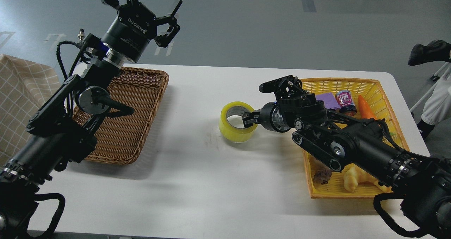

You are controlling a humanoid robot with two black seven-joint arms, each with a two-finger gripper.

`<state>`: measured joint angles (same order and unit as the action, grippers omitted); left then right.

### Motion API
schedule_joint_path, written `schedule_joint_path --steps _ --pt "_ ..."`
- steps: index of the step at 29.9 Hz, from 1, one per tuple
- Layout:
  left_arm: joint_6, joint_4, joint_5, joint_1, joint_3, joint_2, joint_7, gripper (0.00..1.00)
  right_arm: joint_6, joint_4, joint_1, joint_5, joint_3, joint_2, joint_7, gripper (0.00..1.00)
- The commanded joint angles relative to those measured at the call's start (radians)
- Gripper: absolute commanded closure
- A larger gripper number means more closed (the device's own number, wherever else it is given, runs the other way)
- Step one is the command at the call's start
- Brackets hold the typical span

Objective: Place and transfer tape with both arms
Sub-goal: 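Lower the tape roll onto the table and open the right gripper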

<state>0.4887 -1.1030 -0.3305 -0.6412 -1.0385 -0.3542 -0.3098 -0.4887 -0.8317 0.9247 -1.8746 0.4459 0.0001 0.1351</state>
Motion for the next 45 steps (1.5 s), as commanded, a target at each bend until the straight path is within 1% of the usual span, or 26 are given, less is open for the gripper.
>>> schedule_joint_path --steps 1,19,21,23,25,26,29,31,32,34,35,36,37,38,45 --pt "0.0 0.0 0.001 0.002 0.0 -0.002 0.0 0.02 0.0 0.0 0.0 0.0 -0.024 0.0 0.0 1.0" --pt "0.0 -0.002 0.001 0.002 0.0 -0.003 0.0 0.02 0.0 -0.001 0.0 0.002 -0.038 0.0 0.0 1.0" --pt "0.0 -0.002 -0.001 0.002 0.001 -0.002 0.0 0.02 0.0 -0.001 -0.001 0.002 -0.038 0.0 0.0 0.91" --pt "0.0 -0.002 0.001 0.002 0.0 -0.002 0.0 0.02 0.0 -0.001 -0.003 0.003 -0.038 0.0 0.0 0.86" --pt "0.0 -0.002 -0.001 0.002 0.001 -0.003 0.0 0.02 0.0 -0.001 -0.001 0.003 -0.038 0.0 0.0 0.85" --pt "0.0 -0.002 0.001 0.002 0.001 -0.003 0.0 0.02 0.0 -0.001 -0.001 0.003 -0.038 0.0 0.0 0.81" --pt "0.0 -0.002 0.001 0.002 0.0 -0.005 0.0 0.02 0.0 -0.001 -0.001 0.005 -0.038 0.0 0.0 0.77" --pt "0.0 -0.002 0.001 0.002 0.0 -0.005 0.0 0.02 0.0 -0.001 -0.001 0.005 -0.038 0.0 0.0 0.72" --pt "0.0 -0.002 0.001 0.002 0.0 -0.006 0.0 0.02 0.0 -0.001 -0.001 0.008 -0.038 0.0 -0.002 0.64" --pt "0.0 -0.002 -0.001 0.002 0.0 -0.006 0.0 0.02 0.0 -0.003 -0.001 0.011 -0.036 0.0 -0.003 0.54" --pt "0.0 -0.002 0.001 0.003 0.0 -0.006 0.0 0.02 0.0 -0.003 -0.001 0.012 -0.03 0.0 -0.003 0.43" --pt "0.0 -0.002 -0.001 0.005 0.0 -0.006 0.0 0.02 0.0 -0.003 -0.003 0.012 -0.029 0.0 -0.003 0.35" --pt "0.0 -0.002 0.001 0.005 0.0 -0.006 0.0 0.02 0.0 -0.003 -0.007 0.014 -0.026 0.0 -0.002 0.09" --pt "0.0 -0.002 0.001 0.005 0.0 -0.006 0.0 0.02 0.0 -0.004 -0.01 0.018 -0.024 0.0 -0.002 0.02" --pt "0.0 -0.002 0.001 0.006 0.001 -0.008 0.0 0.02 0.0 -0.01 0.002 0.023 -0.024 0.0 -0.002 0.01"
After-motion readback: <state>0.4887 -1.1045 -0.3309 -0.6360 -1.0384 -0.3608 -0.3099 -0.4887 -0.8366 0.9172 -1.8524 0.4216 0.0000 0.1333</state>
